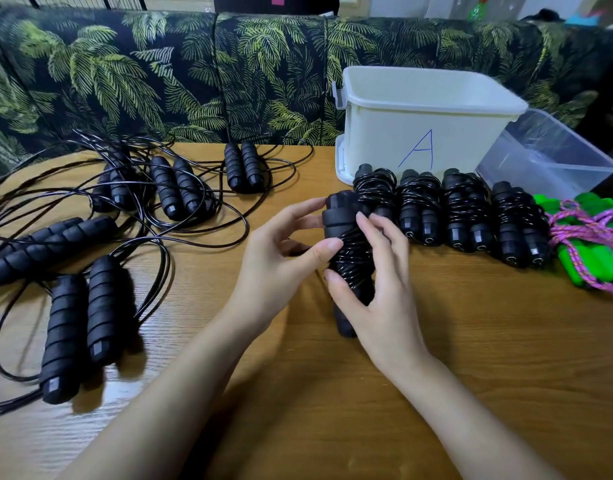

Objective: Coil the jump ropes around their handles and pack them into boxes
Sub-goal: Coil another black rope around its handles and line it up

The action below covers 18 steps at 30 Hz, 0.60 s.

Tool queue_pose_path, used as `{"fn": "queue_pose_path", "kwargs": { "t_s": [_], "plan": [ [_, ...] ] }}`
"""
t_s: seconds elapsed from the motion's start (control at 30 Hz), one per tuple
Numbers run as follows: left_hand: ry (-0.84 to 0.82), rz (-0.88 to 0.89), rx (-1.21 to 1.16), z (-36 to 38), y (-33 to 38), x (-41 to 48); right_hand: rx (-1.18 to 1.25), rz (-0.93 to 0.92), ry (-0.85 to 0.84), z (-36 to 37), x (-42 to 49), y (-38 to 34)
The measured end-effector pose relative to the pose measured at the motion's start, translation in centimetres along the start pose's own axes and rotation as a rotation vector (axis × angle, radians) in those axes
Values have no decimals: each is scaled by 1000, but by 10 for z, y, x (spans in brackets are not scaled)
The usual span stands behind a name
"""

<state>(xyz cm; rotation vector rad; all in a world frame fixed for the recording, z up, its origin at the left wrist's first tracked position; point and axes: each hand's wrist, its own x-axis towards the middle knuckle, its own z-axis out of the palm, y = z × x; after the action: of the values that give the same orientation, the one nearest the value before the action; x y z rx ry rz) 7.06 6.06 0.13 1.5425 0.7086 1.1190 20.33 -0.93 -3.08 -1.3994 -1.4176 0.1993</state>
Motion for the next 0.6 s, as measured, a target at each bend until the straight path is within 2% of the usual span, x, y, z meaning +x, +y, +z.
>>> {"fn": "queue_pose_path", "kwargs": {
  "t_s": [0.17, 0.27, 0.43, 0.6],
  "plan": [
    [61, 7, -1, 3, 5, -2, -271, -40, -16, 2, -2, -2],
    [59, -6, -9, 3, 5, -1, -330, -65, -21, 4, -4, 0],
    [-4, -24, -1, -1, 1, 1, -151, -103, 74, 0, -1, 7],
    [27, -77, -39, -3, 2, 1, 75, -46, 58, -5, 3, 2]
  ]
}}
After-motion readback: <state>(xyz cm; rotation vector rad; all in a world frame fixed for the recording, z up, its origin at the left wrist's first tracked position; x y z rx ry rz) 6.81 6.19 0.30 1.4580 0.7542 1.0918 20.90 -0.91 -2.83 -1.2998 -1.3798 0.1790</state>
